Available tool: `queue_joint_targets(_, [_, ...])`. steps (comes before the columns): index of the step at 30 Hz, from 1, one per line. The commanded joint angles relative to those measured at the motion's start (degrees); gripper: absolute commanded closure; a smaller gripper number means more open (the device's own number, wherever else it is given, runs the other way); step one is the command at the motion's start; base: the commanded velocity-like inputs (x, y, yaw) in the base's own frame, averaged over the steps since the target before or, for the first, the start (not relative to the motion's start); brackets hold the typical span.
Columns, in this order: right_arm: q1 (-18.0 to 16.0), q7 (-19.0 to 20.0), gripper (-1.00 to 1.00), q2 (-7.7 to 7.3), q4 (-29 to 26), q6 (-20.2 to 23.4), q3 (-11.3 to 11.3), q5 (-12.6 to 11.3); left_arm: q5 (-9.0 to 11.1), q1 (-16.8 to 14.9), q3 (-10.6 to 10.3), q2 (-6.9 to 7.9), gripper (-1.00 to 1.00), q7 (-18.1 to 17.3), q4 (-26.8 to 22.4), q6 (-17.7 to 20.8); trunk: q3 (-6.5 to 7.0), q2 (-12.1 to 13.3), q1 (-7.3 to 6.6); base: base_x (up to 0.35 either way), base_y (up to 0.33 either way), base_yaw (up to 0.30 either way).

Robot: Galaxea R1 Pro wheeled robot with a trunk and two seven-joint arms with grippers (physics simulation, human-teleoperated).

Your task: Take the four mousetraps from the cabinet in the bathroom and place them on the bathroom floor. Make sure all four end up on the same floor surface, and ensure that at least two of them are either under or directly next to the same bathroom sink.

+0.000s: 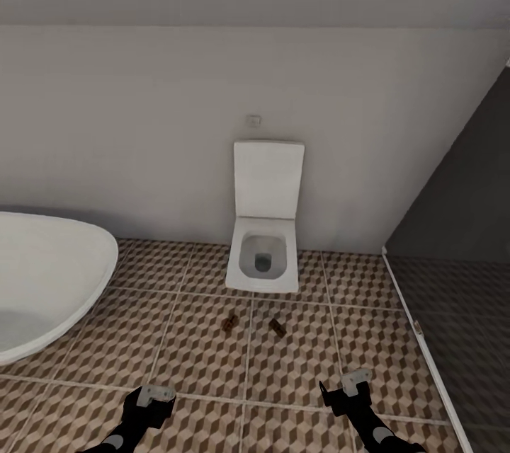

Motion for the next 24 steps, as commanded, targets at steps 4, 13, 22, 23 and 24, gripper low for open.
queue_joint_targets(4, [-0.04,0.03,-1.00,-0.02,0.05,-0.17,0.42,-0.18,0.51,-0.07,-0.48,-0.04,-1.00,-0.23,0.21,-0.31,1.05,1.58,-0.88,0.000,0.000,0.000])
queue_joint_targets(13, [0.09,0.03,-1.00,-0.02,0.05,-0.17,0.42,-0.17,0.51,-0.07,-0.48,-0.04,-1.00,-0.24,0.21,-0.31,3.50,5.19,-2.85,0.000,0.000,0.000])
queue_joint_targets(22, [0.47,0.03,-1.00,-0.02,0.03,-0.17,0.42,-0.13,0.51,-0.07,-0.48,-0.04,-1.00,-0.24,0.21,-0.31,5.96,8.80,-4.83,0.000,0.000,0.000])
queue_joint_targets(23, [0.47,0.03,-1.00,-0.02,0.04,-0.17,0.42,-0.14,0.51,-0.05,-0.48,-0.04,-1.00,-0.24,0.21,-0.31,6.23,9.20,-5.05,0.000,0.000,0.000])
queue_joint_targets(24, [0.48,0.03,-1.00,-0.02,0.04,-0.17,0.42,-0.14,0.51,-0.03,-0.48,-0.04,-1.00,-0.24,0.21,-0.31,6.50,9.60,-5.27,0.000,0.000,0.000])
